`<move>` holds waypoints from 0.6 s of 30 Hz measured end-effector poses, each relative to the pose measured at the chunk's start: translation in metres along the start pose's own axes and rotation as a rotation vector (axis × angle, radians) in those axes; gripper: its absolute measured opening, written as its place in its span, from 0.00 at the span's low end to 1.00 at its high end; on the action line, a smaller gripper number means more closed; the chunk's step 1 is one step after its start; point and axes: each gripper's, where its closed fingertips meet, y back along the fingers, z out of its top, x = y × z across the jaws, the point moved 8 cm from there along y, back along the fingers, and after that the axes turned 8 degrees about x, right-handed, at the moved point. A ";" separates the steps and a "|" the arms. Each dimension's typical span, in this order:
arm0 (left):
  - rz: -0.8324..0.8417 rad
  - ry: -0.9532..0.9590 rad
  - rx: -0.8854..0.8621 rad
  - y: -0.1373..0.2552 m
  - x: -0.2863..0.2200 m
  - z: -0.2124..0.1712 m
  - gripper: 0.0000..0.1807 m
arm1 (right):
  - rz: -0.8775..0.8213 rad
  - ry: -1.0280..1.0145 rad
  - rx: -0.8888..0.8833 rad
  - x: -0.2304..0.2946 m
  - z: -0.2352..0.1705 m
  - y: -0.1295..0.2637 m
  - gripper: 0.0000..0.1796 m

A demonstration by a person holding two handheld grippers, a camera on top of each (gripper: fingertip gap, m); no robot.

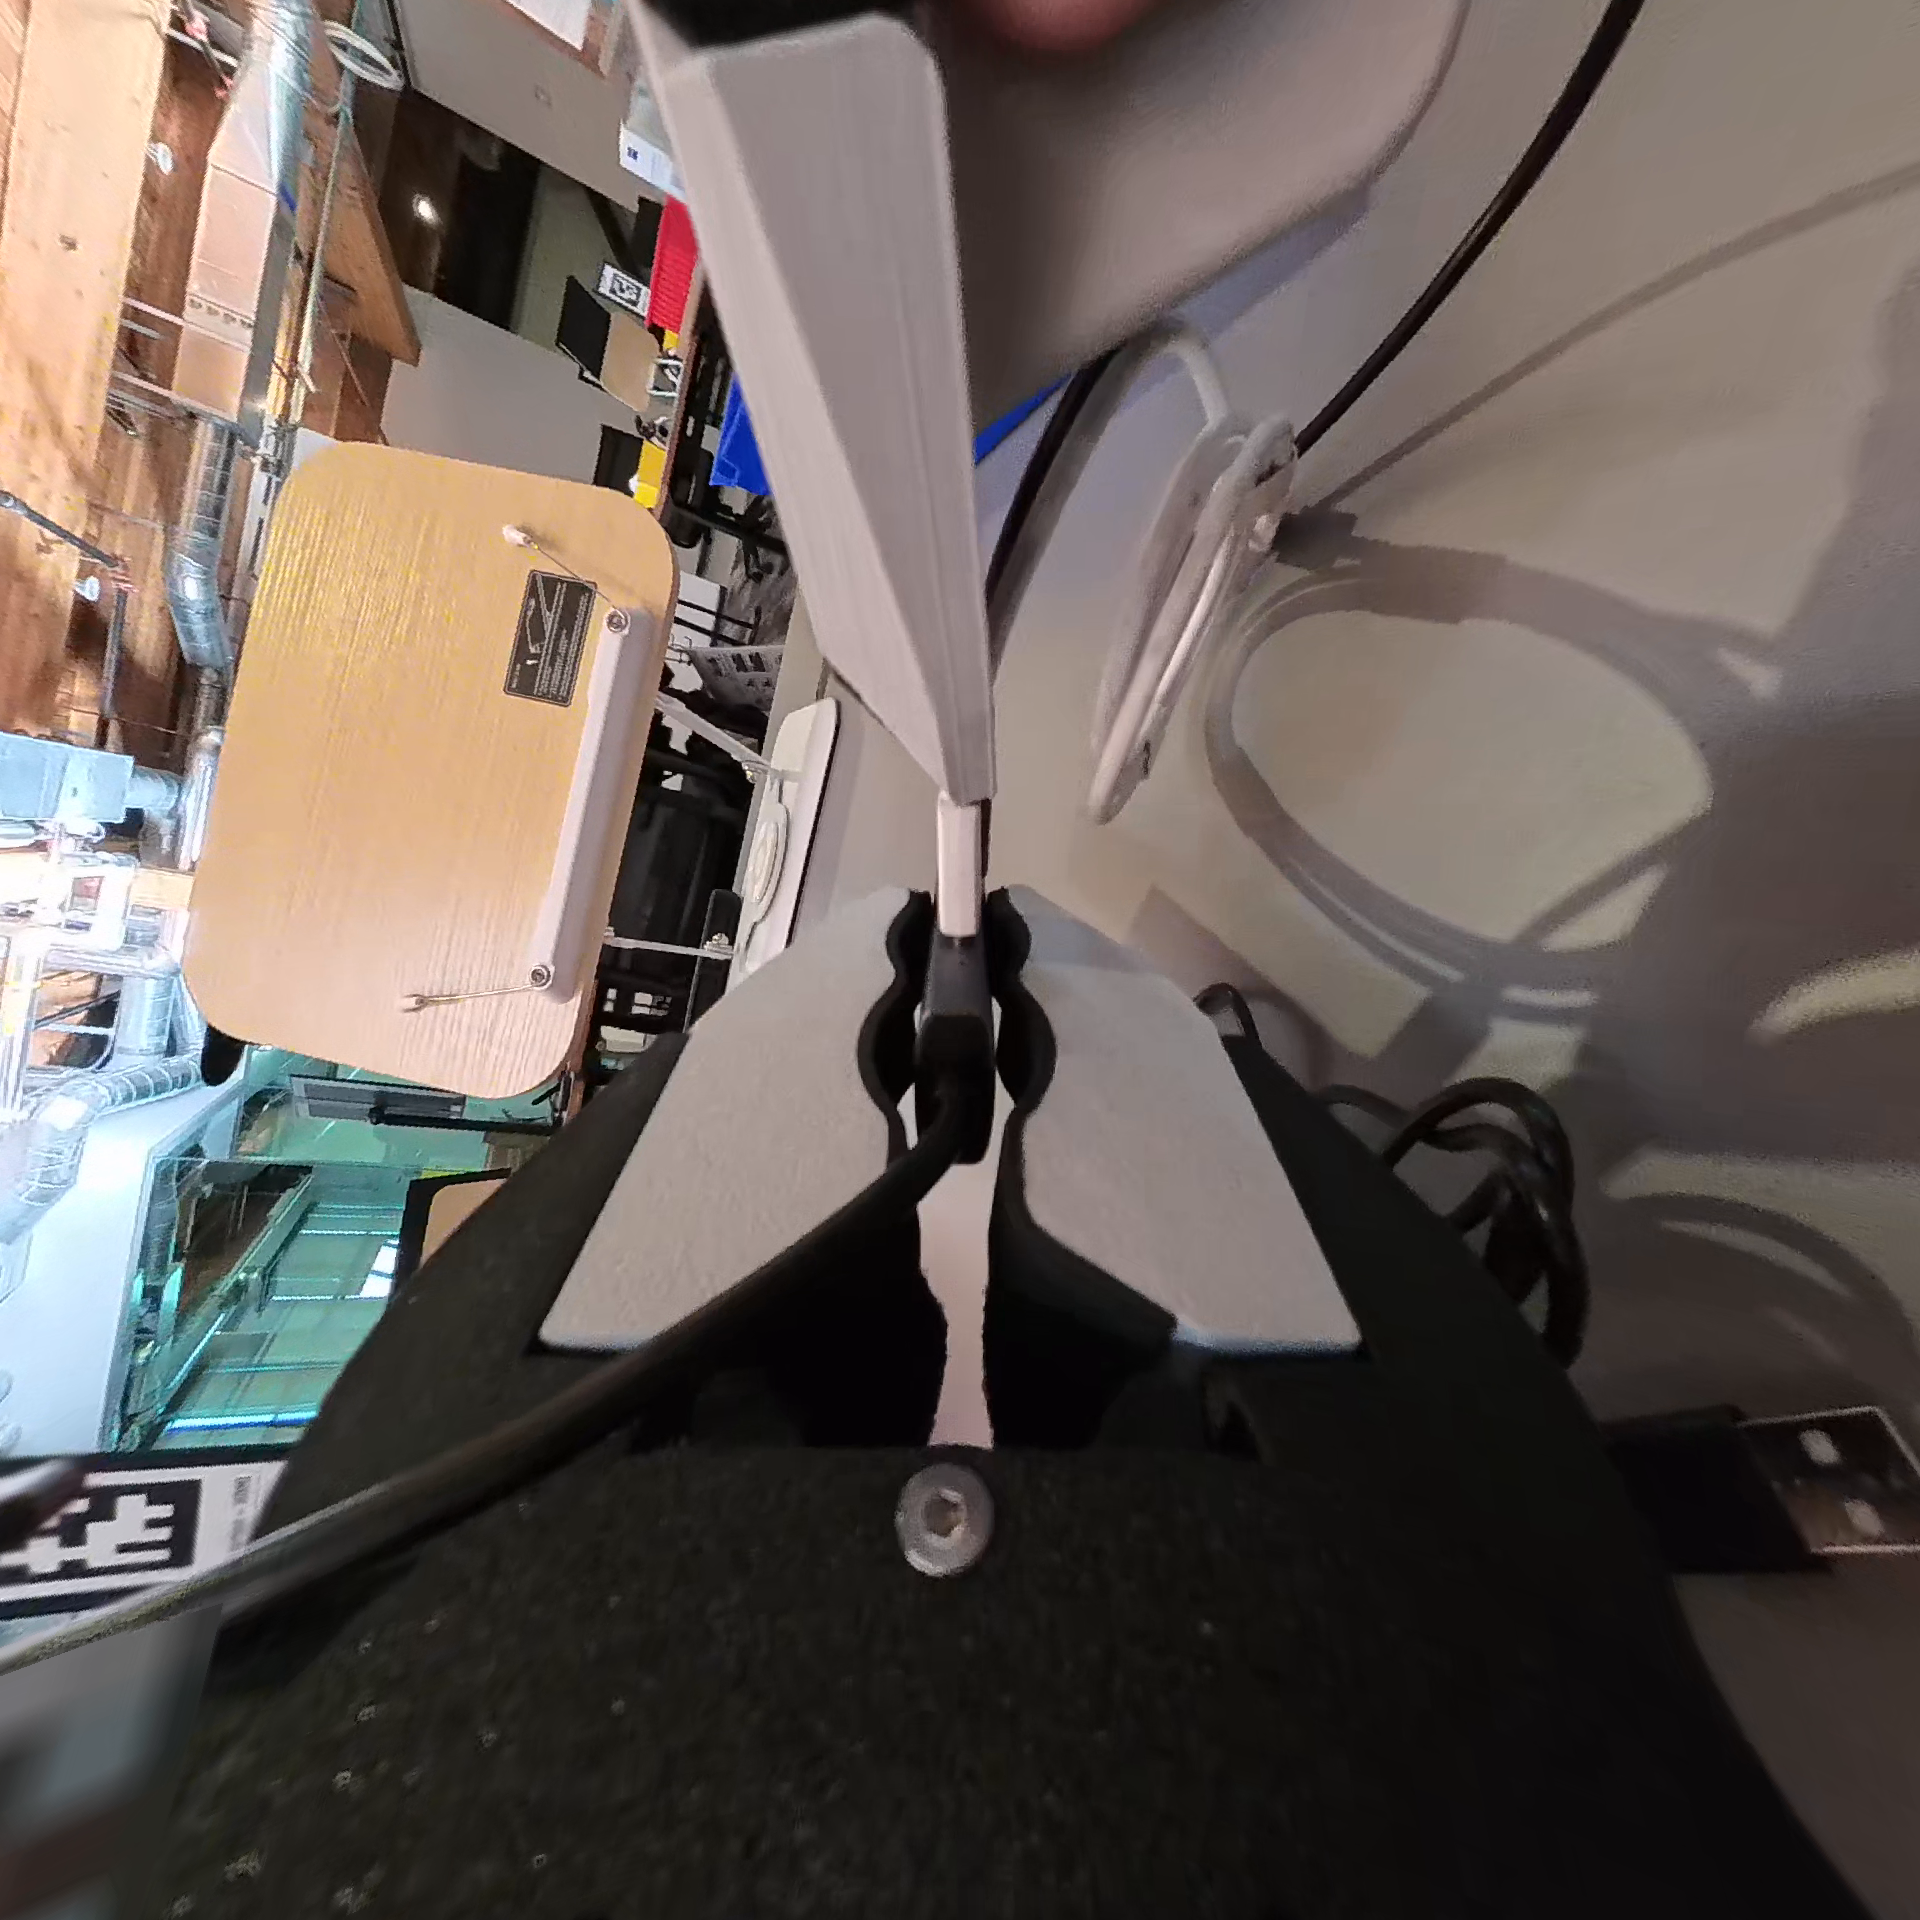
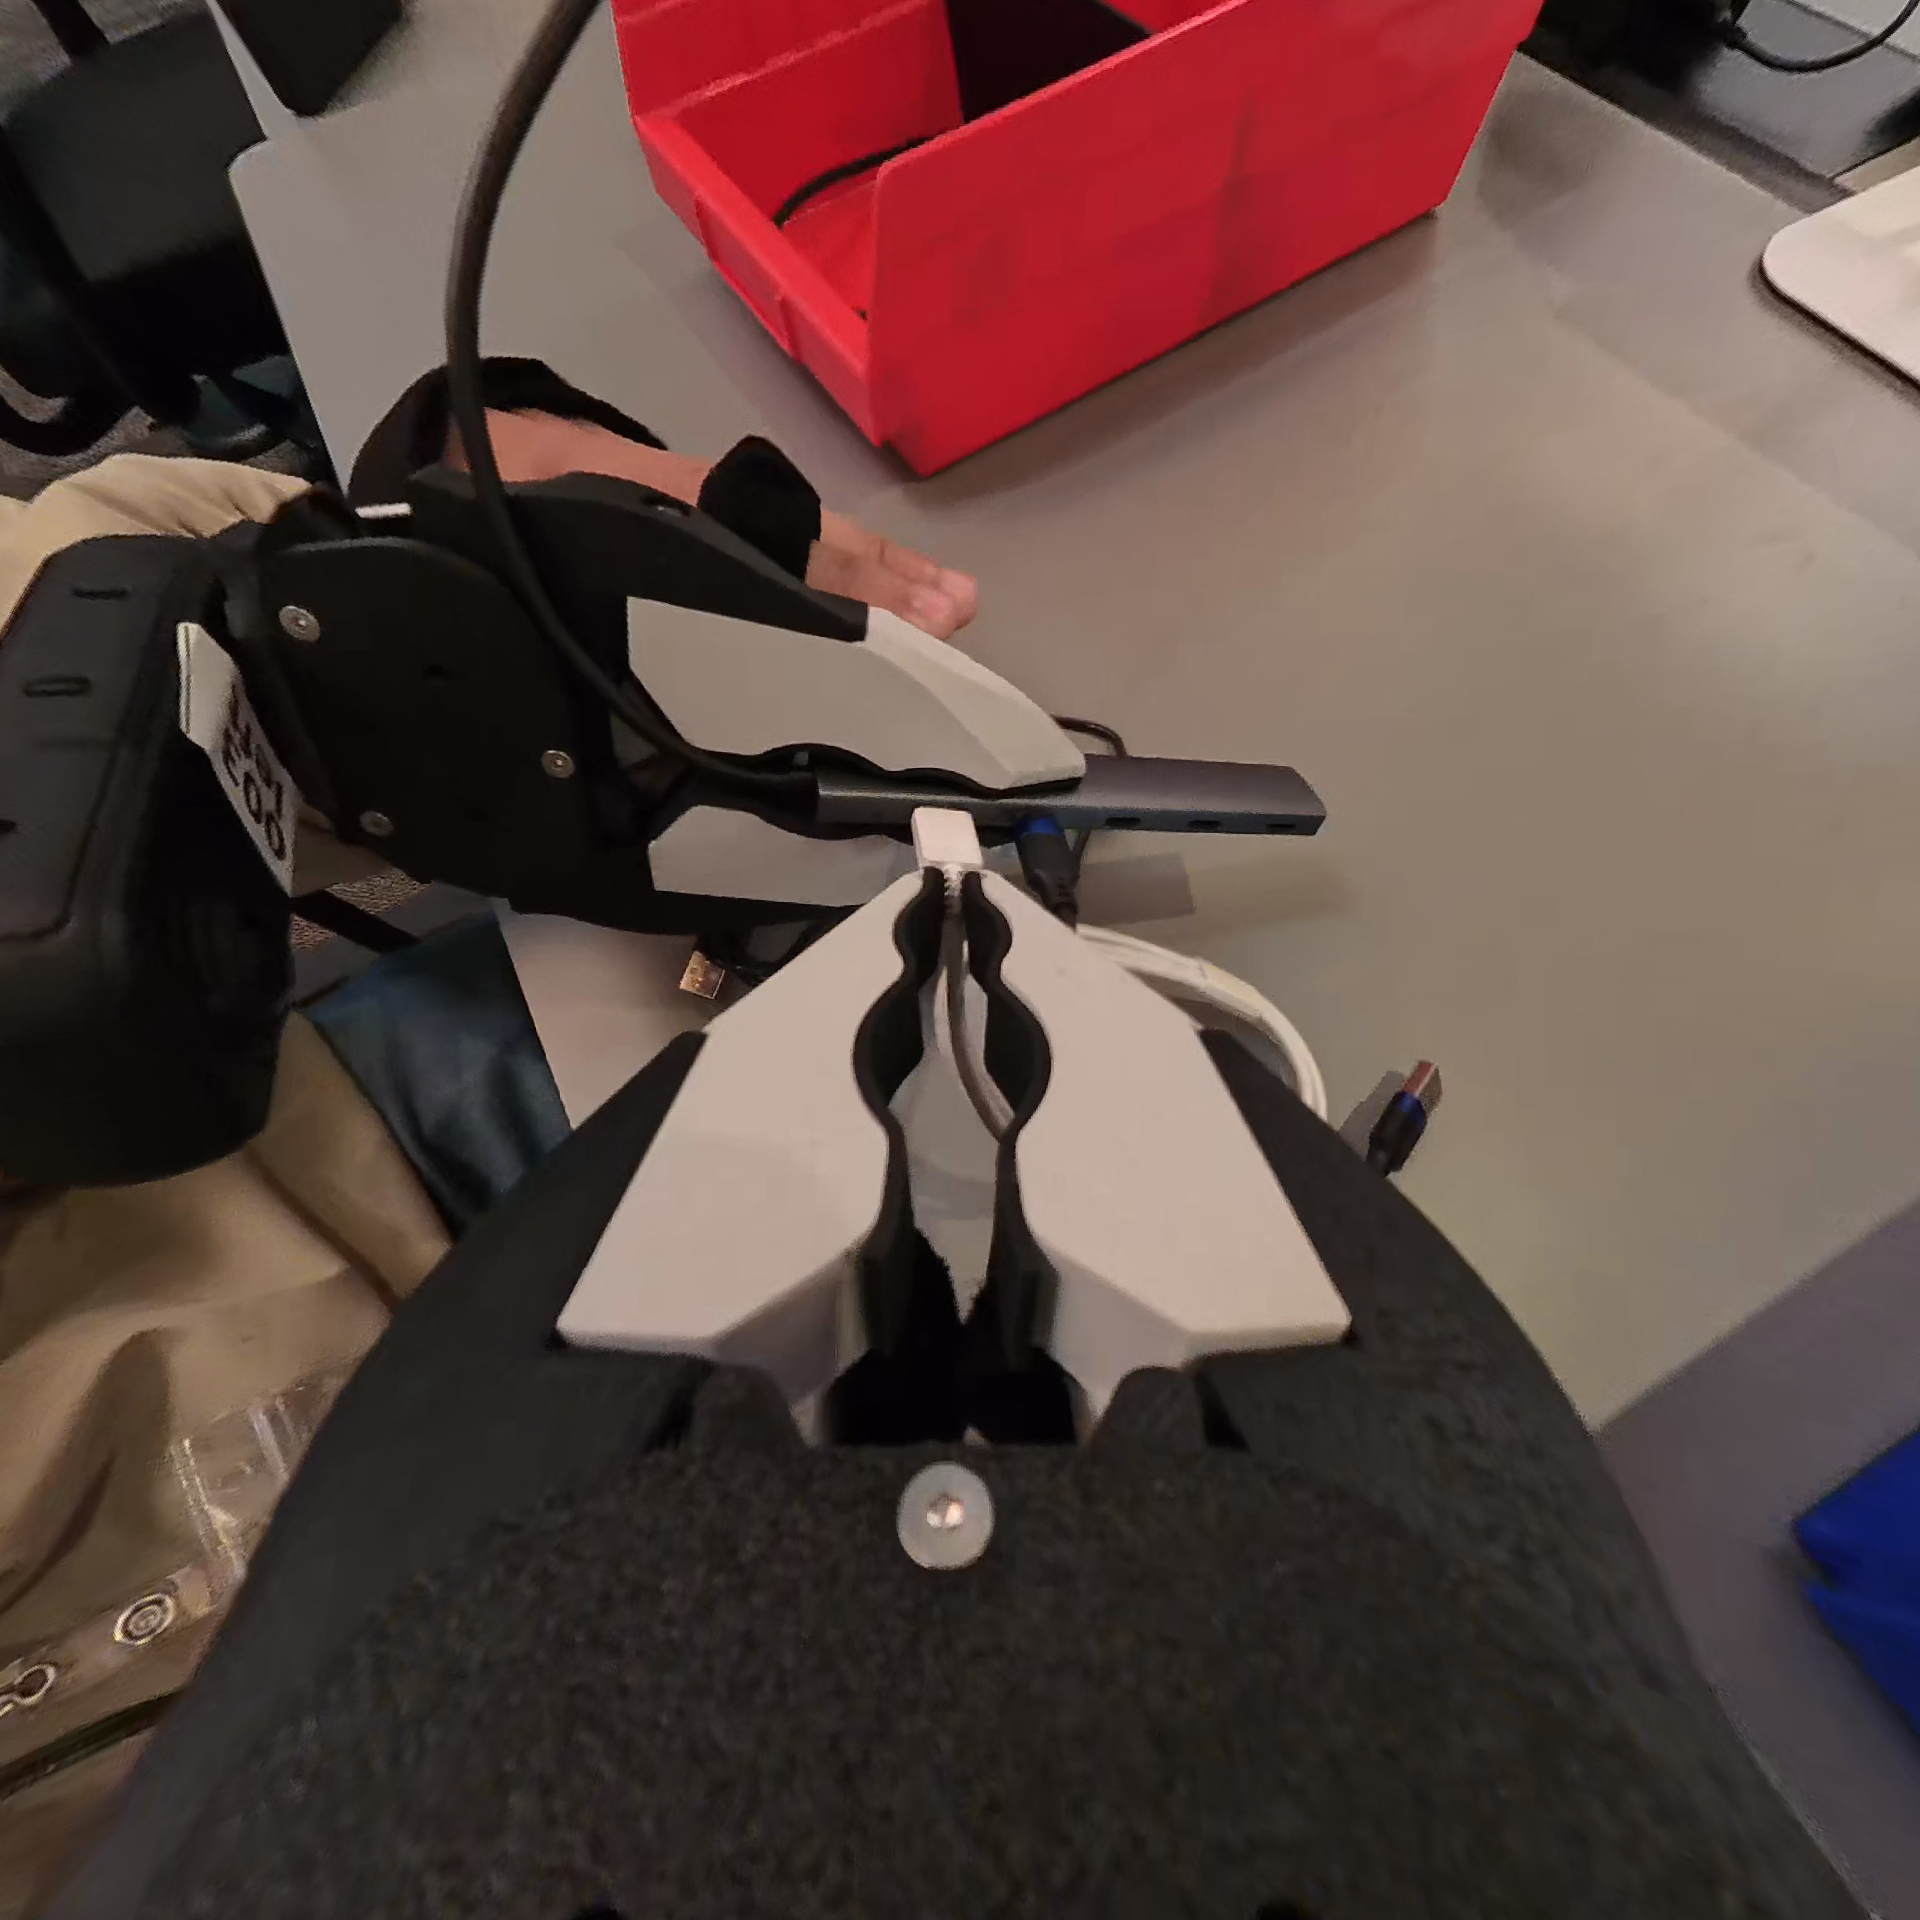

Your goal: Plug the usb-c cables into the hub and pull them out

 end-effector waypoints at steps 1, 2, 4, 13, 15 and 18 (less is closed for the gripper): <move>0.000 -0.008 0.007 0.000 0.000 0.000 0.05 | -0.001 -0.005 0.002 0.000 0.000 -0.001 0.02; 0.003 -0.012 0.013 0.000 -0.001 0.000 0.05 | -0.002 -0.007 0.003 0.001 0.000 -0.001 0.02; 0.005 -0.011 0.025 -0.001 0.000 0.001 0.05 | -0.002 -0.017 -0.009 0.000 0.000 -0.002 0.02; 0.030 -0.034 0.051 -0.001 0.001 0.001 0.05 | -0.001 -0.022 -0.047 0.006 -0.002 -0.010 0.02; 0.015 0.034 0.020 -0.002 0.005 0.000 0.06 | -0.057 0.002 -0.076 0.008 0.001 -0.008 0.02; 0.029 0.026 -0.030 -0.002 0.010 -0.002 0.06 | -0.070 0.014 -0.105 0.005 0.006 -0.004 0.02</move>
